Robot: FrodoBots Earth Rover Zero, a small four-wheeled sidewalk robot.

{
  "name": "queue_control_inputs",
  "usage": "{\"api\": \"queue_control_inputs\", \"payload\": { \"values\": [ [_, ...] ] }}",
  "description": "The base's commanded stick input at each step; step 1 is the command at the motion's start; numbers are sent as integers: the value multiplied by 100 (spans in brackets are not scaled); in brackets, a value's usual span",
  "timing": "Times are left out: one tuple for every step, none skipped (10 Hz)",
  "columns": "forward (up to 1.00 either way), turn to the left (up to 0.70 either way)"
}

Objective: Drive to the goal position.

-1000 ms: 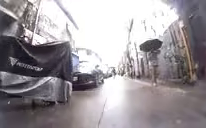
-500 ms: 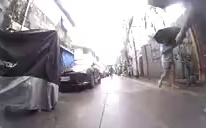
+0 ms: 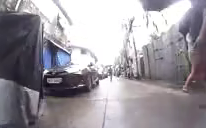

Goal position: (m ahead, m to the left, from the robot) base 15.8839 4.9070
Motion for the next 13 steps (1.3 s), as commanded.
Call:
{"api": "queue_control_inputs", "payload": {
  "values": [
    [99,31],
    [99,0],
    [99,0],
    [99,0],
    [99,0],
    [99,0],
    [99,0],
    [99,-24],
    [99,-29],
    [99,-3],
    [99,0],
    [99,0],
    [99,0]
  ]
}}
